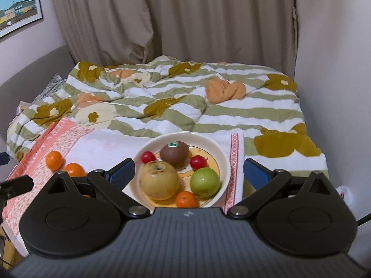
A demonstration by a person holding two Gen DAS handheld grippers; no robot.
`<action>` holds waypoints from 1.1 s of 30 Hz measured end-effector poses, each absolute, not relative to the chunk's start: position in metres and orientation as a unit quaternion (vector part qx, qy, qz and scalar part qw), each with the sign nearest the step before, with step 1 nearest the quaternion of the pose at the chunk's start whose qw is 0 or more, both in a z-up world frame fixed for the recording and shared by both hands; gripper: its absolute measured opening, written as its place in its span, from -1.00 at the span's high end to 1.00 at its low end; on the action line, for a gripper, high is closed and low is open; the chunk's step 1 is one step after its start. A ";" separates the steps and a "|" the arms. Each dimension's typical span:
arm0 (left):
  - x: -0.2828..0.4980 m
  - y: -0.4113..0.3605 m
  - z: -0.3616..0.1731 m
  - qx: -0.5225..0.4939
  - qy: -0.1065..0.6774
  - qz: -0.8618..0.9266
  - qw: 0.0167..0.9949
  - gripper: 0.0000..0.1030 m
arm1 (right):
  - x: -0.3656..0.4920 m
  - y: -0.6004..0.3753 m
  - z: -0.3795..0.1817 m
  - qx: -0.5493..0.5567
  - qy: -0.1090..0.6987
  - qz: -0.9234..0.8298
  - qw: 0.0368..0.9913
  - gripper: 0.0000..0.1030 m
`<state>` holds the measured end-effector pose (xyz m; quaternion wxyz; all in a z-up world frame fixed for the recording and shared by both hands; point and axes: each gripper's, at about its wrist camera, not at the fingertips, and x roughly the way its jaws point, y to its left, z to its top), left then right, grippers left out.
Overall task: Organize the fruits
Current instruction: 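Withdraw both open tools from the bowl toward the loose oranges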
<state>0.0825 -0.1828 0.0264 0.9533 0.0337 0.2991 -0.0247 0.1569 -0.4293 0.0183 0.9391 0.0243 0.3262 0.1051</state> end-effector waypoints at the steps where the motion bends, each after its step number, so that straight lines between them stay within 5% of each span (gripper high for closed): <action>1: 0.078 -0.178 0.028 0.034 0.296 -0.019 0.954 -1.00 | 0.152 -0.427 0.022 0.023 0.323 0.106 0.940 -1.00; 14: 0.057 -0.075 0.032 0.031 0.266 0.028 0.963 -1.00 | 0.110 -0.351 0.044 0.025 0.309 0.100 0.946 -1.00; 33: 0.129 0.042 -0.004 0.081 0.297 -0.080 0.948 -1.00 | 0.104 -0.221 -0.015 0.053 0.348 0.001 0.936 -1.00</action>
